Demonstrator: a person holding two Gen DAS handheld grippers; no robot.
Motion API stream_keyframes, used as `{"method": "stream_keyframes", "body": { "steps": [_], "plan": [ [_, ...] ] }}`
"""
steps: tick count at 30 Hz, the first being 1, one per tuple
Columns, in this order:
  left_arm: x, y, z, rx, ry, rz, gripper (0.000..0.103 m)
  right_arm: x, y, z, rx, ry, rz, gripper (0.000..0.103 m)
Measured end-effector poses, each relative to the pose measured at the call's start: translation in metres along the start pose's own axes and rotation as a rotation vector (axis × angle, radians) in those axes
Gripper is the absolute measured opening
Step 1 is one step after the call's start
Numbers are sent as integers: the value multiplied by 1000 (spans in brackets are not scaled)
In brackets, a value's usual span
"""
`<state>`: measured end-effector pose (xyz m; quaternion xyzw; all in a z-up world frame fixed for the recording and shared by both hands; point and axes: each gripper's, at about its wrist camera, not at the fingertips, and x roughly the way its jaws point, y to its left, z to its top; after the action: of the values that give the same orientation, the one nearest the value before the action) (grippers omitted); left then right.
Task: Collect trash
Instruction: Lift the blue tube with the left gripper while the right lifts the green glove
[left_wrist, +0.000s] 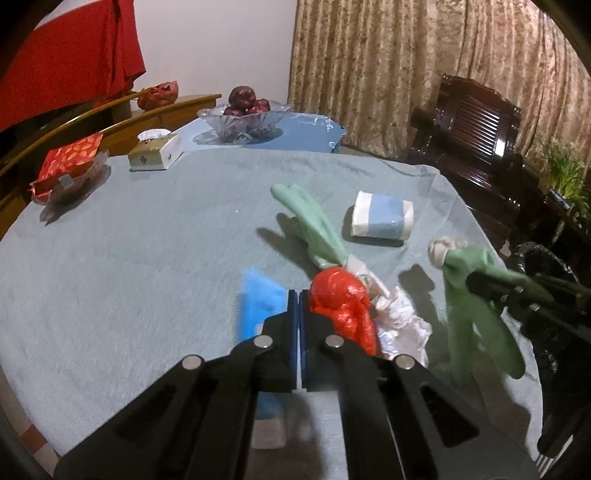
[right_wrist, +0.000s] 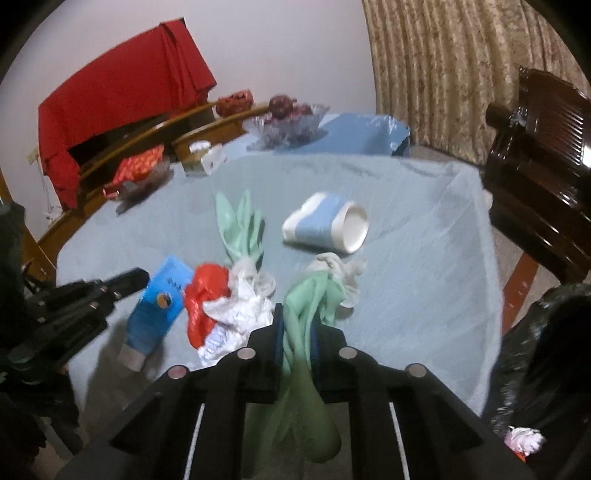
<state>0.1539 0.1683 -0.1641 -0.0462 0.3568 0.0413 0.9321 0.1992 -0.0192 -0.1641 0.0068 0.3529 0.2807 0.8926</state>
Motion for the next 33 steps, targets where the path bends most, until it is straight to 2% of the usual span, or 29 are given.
{"method": "stream_keyframes", "body": {
  "steps": [3,6,9,11,13,18,24,26,27,29,33],
  "plan": [
    [1,2,-4,-15,18,3,1,-7,-1,3,0,-6,-4,13],
    [1,8,-13,-18,35,36,8,-2,-2,-3,17,12,-4,13],
    [0,19,-24,-35,52,66,35,6,-3,-11,37,32,-3,13],
    [0,26,-29,-47,55,76,39,11,-4,-15,46,35,-7,13],
    [3,30,-32,-51,66,74,53,16,-4,-17,52,40,-9,13],
    [22,34,-39,-77,102,72,59,26,-2,-18,33,54,-11,13],
    [37,35,-44,-77,129,101,58,30,0,-19,21,55,-3,13],
    [38,36,-44,-73,124,111,46,30,0,-20,20,55,-3,13],
    [38,37,-43,-73,121,117,34,30,-1,-20,22,55,-3,13],
    [39,41,-41,-85,115,94,29,29,0,-20,23,53,-3,13],
    [31,36,-37,-76,89,82,11,25,1,-19,22,43,-6,13]
  ]
}}
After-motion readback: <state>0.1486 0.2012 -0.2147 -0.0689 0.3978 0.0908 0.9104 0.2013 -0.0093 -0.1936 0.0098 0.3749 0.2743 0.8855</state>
